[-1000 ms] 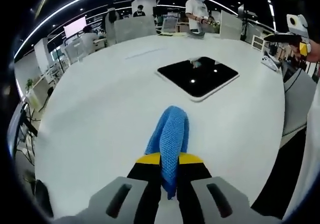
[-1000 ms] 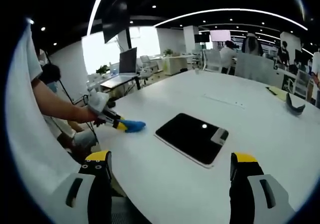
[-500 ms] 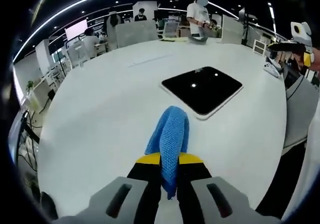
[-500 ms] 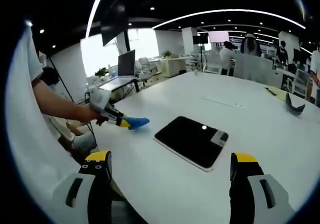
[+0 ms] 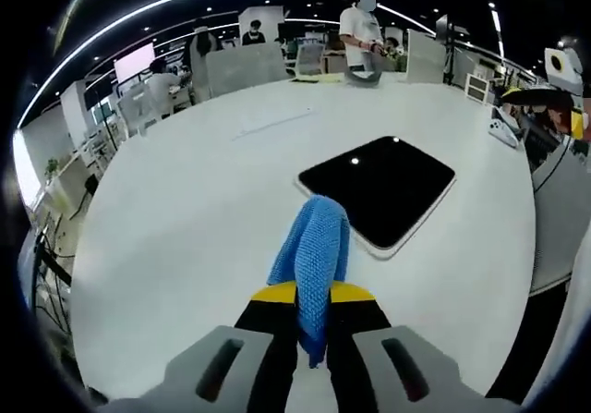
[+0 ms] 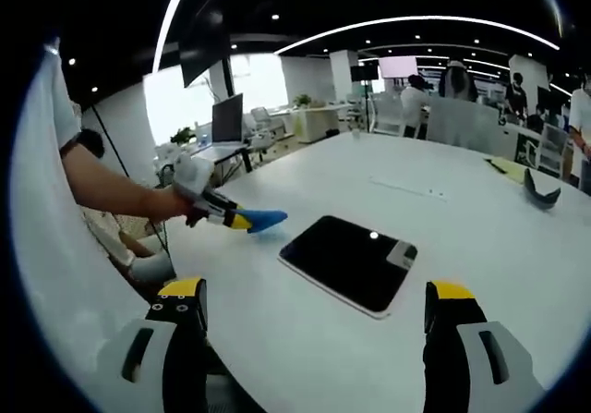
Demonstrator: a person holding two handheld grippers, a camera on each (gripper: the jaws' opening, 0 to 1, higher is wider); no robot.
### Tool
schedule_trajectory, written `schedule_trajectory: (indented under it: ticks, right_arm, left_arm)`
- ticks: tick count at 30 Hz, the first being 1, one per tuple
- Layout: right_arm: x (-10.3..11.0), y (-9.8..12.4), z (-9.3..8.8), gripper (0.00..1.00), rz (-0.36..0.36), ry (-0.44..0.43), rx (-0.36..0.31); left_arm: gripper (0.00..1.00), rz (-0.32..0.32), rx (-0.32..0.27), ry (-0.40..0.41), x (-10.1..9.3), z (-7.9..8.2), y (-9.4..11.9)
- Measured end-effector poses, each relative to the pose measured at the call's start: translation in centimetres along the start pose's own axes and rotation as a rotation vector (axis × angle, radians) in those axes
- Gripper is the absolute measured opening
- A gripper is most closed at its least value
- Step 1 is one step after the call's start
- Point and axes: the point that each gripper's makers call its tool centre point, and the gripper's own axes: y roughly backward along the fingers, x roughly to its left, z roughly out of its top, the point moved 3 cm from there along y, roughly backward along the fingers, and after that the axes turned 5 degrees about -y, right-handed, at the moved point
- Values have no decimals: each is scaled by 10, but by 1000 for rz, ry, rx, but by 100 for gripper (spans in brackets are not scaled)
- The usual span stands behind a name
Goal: Wipe the mirror surface with the cleaning cloth until all visible marks leave the cleaned area.
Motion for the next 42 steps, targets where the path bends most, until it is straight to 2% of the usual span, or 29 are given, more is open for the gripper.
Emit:
schedule_trajectory:
  ticks: [6, 10, 18, 26, 42]
  right_arm:
    - [-1, -3, 0, 98, 1, 0, 6]
    - [-3, -5, 1, 98, -1, -7, 3]
    - [-6, -8, -2, 98, -3, -23, 7]
    - [-7, -11, 0, 98, -4, -23, 6]
    - [-11, -14, -1, 98, -25, -37, 7]
  left_arm:
    - [7, -11, -13, -34, 5, 20, -14]
    - [7, -5, -17, -35, 12, 27, -23]
    - [7, -16, -17, -46, 14, 40, -38]
    - [7, -16, -24, -58, 19, 59, -60]
    - [7, -55, -16, -107, 20, 81, -89]
